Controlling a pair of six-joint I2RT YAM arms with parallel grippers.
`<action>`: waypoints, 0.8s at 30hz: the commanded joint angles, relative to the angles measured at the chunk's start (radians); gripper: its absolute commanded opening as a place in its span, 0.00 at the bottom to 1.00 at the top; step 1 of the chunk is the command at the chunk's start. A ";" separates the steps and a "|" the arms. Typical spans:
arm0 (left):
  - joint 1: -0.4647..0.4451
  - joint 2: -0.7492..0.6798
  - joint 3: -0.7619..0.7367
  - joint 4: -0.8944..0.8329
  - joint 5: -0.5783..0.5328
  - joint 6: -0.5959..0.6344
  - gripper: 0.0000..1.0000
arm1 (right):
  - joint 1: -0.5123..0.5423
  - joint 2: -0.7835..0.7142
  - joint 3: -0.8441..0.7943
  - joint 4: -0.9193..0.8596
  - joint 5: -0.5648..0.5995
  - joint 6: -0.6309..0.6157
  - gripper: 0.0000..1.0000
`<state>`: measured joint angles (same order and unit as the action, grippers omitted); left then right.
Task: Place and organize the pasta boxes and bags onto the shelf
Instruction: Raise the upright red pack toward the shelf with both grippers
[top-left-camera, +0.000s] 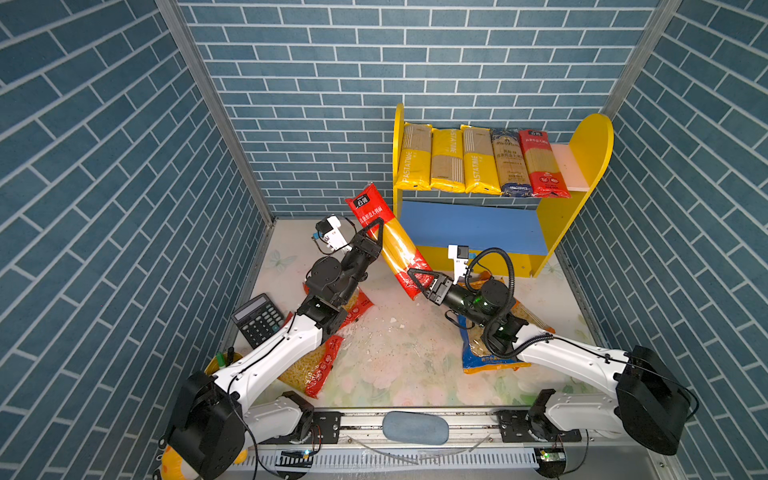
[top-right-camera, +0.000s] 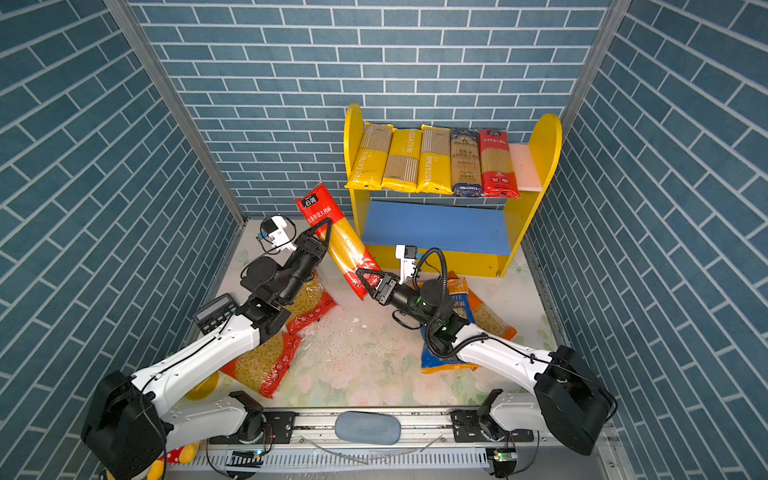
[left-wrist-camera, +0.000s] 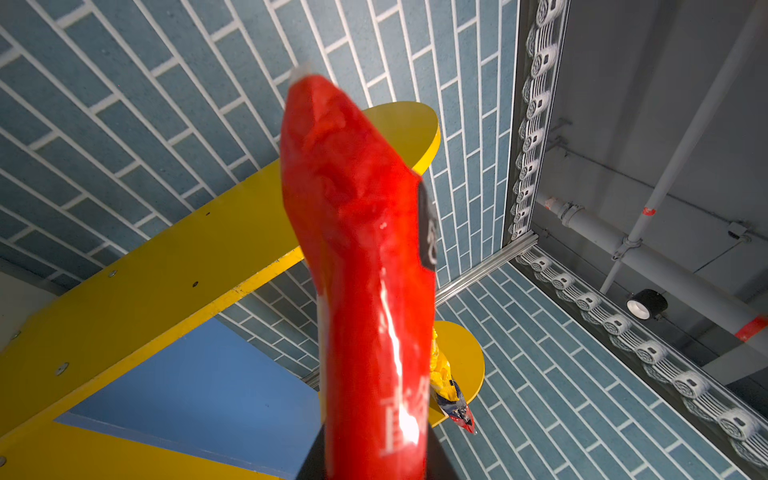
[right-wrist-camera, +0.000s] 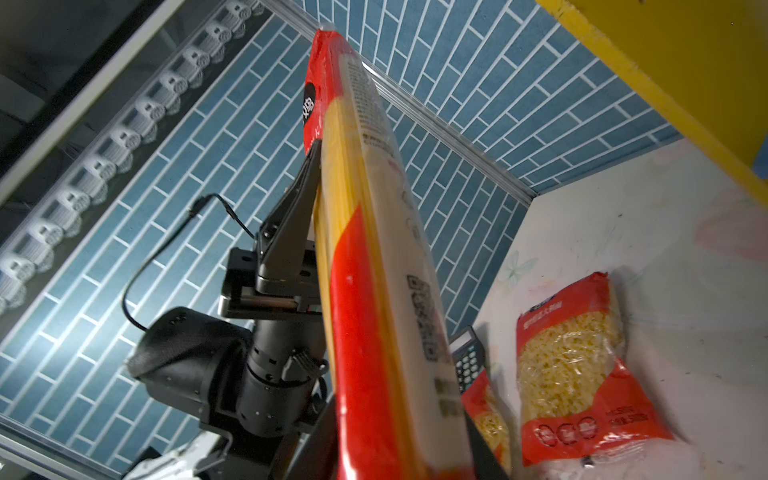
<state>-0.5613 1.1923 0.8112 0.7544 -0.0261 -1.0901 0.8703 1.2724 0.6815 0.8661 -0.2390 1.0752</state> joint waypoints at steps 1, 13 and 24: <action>-0.004 -0.011 0.042 0.099 0.015 -0.006 0.35 | 0.004 -0.004 0.072 0.128 0.005 0.002 0.27; -0.002 -0.098 -0.018 0.041 0.053 0.020 0.75 | -0.020 -0.040 0.245 0.020 -0.079 -0.099 0.06; -0.005 -0.181 -0.147 -0.009 0.064 0.037 0.79 | -0.149 -0.080 0.481 -0.126 -0.198 -0.185 0.00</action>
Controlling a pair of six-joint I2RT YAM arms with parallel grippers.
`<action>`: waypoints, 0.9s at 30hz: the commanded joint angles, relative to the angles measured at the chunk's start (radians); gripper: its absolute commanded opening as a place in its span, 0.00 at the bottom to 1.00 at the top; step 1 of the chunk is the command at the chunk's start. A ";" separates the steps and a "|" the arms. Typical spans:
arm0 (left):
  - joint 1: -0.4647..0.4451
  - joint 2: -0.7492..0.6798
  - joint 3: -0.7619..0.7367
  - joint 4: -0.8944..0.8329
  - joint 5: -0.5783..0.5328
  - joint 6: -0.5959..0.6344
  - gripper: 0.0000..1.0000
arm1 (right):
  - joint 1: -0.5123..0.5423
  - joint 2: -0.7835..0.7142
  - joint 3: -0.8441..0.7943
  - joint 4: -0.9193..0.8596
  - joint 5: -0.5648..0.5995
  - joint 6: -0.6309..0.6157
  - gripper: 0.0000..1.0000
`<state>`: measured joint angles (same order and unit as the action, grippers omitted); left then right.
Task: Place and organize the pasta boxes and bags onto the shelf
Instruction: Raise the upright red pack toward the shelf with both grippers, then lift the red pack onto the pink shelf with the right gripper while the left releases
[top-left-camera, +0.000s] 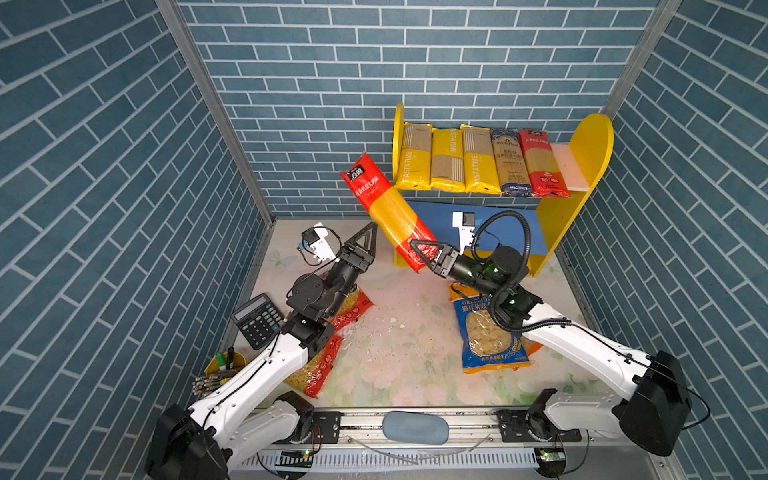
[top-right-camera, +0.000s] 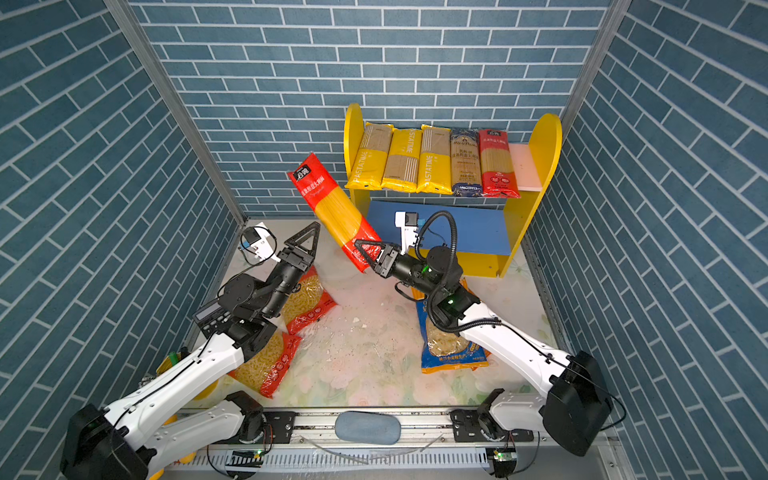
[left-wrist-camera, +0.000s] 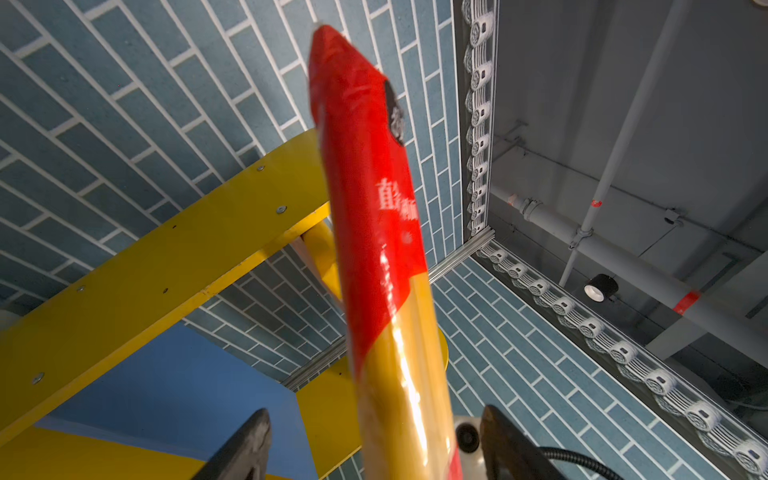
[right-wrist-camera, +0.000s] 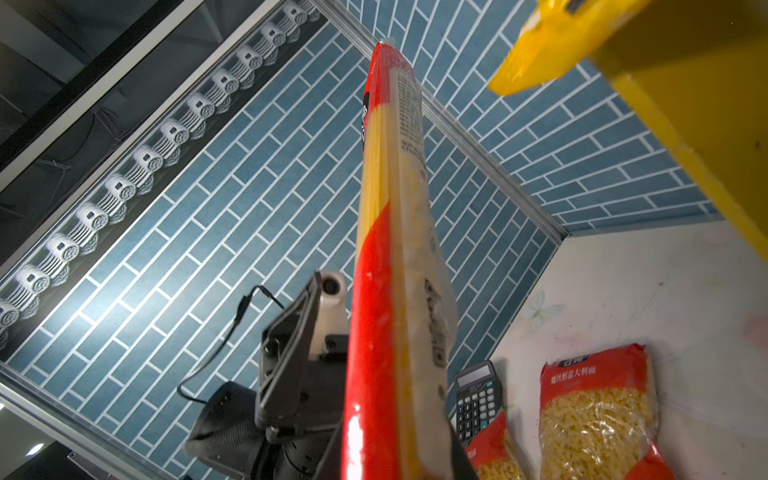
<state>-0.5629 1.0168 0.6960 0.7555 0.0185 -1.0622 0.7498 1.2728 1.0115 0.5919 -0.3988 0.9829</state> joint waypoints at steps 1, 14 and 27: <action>-0.005 -0.005 -0.040 -0.010 0.021 0.008 0.79 | -0.044 -0.085 0.173 0.132 -0.047 -0.102 0.00; -0.079 0.080 -0.115 0.031 0.003 0.000 0.78 | -0.327 -0.157 0.483 -0.356 0.079 -0.241 0.00; -0.114 0.111 -0.166 0.054 -0.006 -0.007 0.78 | -0.946 0.034 0.773 -0.608 -0.162 0.165 0.00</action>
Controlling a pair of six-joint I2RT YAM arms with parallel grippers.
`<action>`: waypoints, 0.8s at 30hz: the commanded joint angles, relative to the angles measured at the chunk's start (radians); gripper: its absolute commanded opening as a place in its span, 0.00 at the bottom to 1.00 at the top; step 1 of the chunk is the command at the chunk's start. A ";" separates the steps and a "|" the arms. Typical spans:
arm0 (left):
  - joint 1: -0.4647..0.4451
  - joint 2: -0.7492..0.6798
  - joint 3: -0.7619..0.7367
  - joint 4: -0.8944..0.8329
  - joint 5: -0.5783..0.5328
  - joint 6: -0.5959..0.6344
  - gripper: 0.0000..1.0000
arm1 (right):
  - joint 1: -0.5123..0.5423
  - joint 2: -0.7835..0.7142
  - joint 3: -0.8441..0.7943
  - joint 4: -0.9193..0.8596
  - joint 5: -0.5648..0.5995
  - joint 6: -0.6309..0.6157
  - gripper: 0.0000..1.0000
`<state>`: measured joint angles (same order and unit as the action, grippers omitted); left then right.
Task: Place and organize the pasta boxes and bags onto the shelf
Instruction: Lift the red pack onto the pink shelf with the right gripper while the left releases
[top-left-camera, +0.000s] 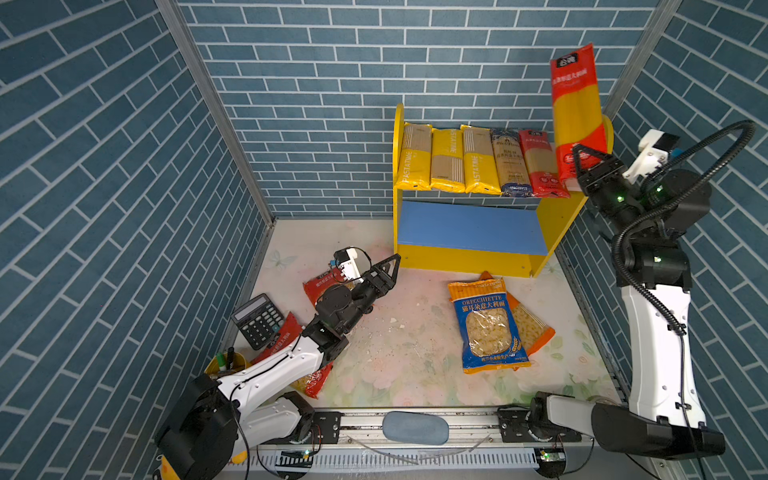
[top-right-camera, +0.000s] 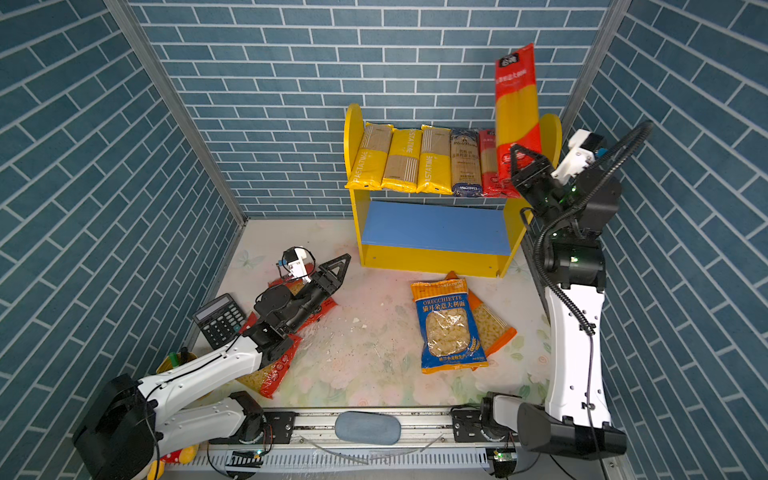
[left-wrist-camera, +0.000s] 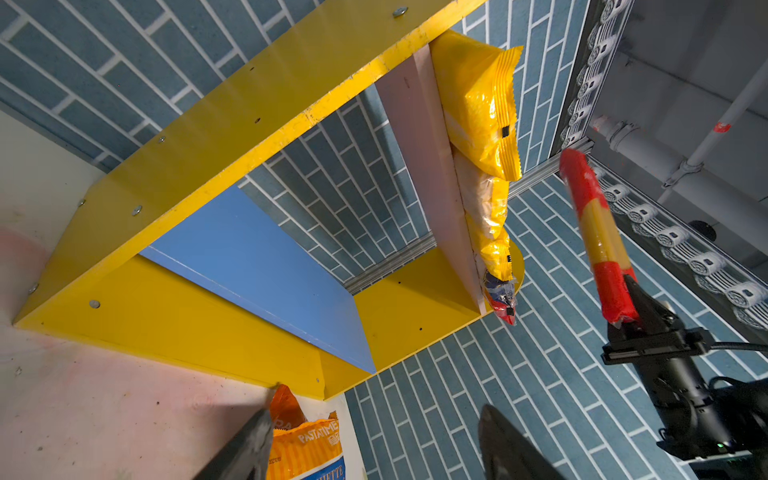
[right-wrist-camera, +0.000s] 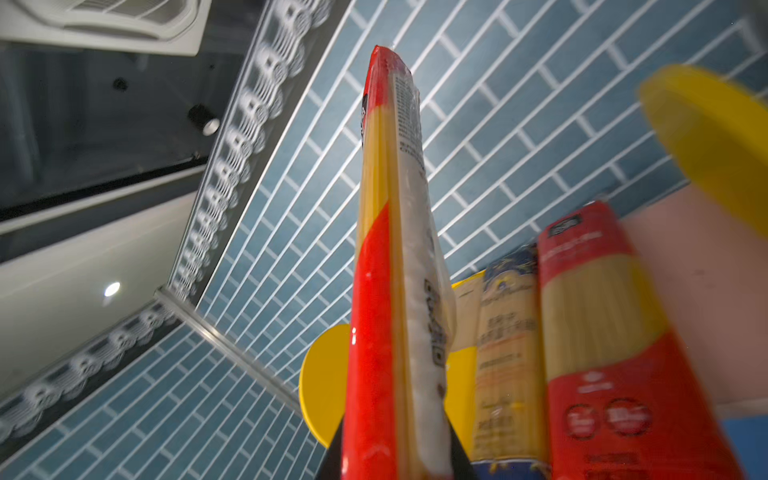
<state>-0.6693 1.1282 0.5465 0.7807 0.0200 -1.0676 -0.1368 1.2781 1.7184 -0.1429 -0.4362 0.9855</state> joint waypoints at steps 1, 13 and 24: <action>-0.007 -0.001 -0.022 0.031 -0.008 0.000 0.78 | -0.084 0.051 0.075 0.135 -0.155 0.201 0.00; -0.010 0.028 -0.039 0.050 -0.004 -0.013 0.78 | -0.145 0.137 0.124 0.076 -0.218 0.248 0.00; -0.013 0.029 -0.061 0.059 -0.004 -0.019 0.77 | -0.211 0.228 0.184 -0.139 -0.194 0.258 0.00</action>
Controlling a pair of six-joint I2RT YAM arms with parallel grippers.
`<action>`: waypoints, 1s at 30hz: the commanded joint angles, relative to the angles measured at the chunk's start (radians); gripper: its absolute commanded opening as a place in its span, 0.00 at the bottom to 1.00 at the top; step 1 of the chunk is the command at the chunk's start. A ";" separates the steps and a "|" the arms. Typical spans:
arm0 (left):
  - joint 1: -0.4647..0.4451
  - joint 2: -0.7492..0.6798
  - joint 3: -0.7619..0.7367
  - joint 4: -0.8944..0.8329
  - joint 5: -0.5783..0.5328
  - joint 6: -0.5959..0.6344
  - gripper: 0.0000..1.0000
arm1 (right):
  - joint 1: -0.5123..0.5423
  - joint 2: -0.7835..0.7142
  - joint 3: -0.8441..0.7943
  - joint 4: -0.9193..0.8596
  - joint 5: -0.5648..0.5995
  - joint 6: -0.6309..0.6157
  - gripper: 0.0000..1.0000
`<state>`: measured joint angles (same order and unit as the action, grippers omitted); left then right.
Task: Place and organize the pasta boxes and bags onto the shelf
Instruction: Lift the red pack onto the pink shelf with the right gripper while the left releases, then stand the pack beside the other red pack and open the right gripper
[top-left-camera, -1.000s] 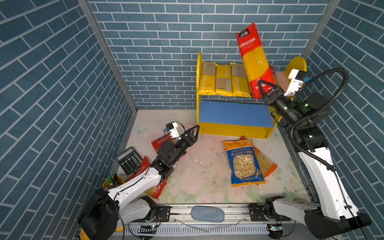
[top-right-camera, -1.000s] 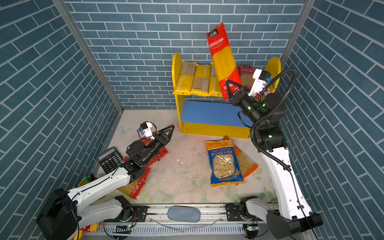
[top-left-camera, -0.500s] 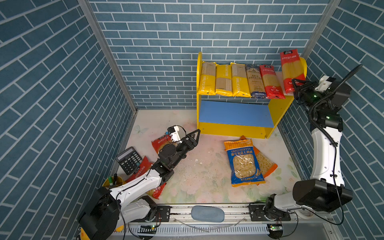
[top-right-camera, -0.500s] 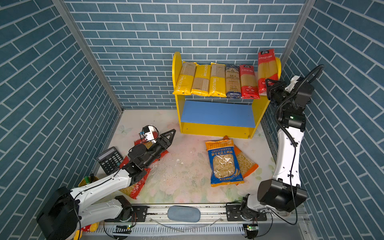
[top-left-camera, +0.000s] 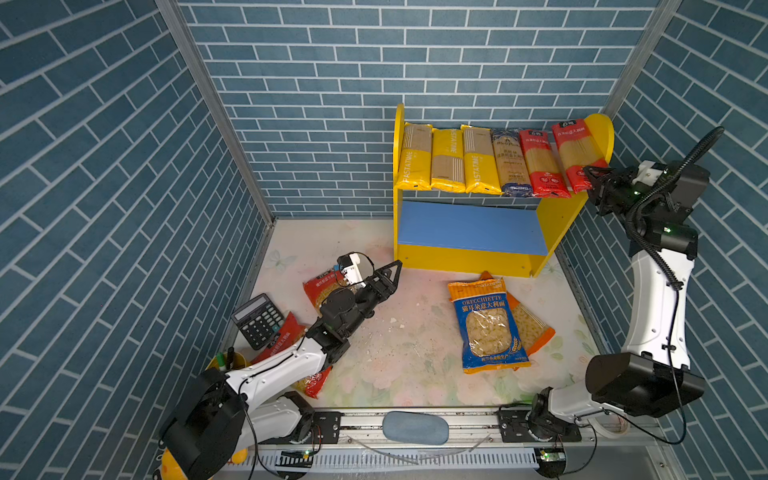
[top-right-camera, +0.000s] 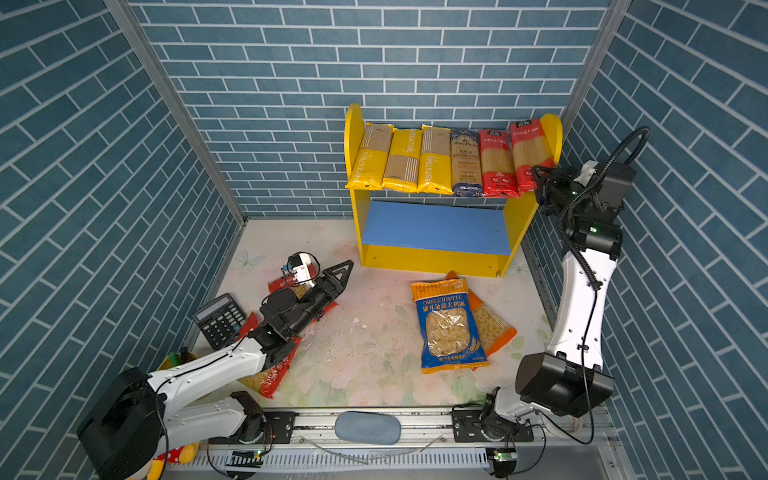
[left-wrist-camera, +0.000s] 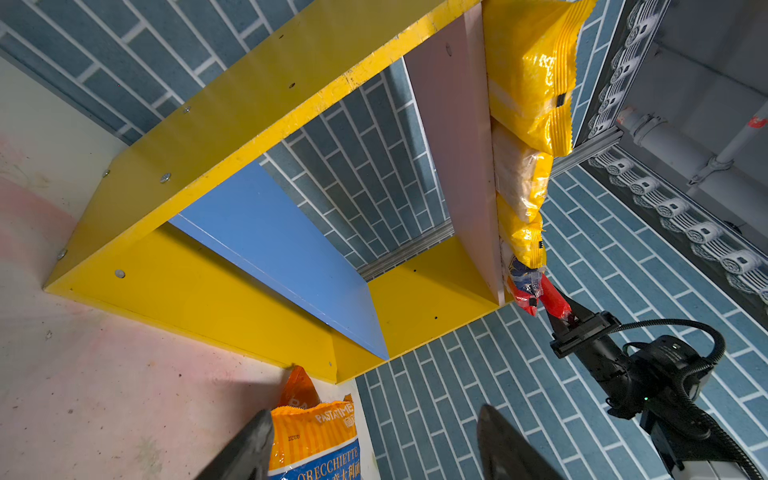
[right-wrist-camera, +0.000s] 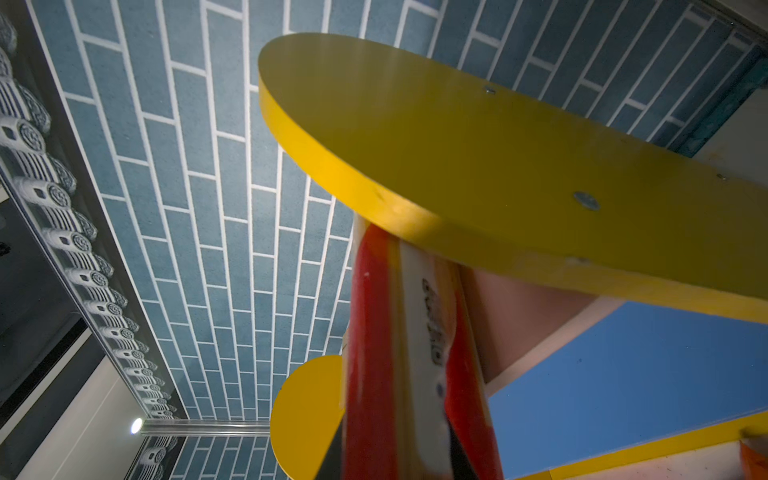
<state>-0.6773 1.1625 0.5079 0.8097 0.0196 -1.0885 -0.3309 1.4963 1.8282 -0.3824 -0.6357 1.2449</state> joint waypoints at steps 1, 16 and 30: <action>-0.006 -0.008 -0.026 0.028 -0.007 0.002 0.77 | -0.017 0.015 0.066 0.101 0.007 0.000 0.00; -0.006 0.003 -0.035 0.029 -0.006 -0.004 0.77 | -0.019 -0.023 -0.141 0.166 0.010 -0.022 0.34; -0.007 0.035 0.008 -0.045 0.031 0.051 0.77 | -0.023 -0.315 -0.434 0.108 -0.020 -0.093 0.63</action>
<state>-0.6792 1.2011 0.4843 0.8173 0.0277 -1.0859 -0.3519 1.2560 1.4712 -0.2775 -0.6411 1.1793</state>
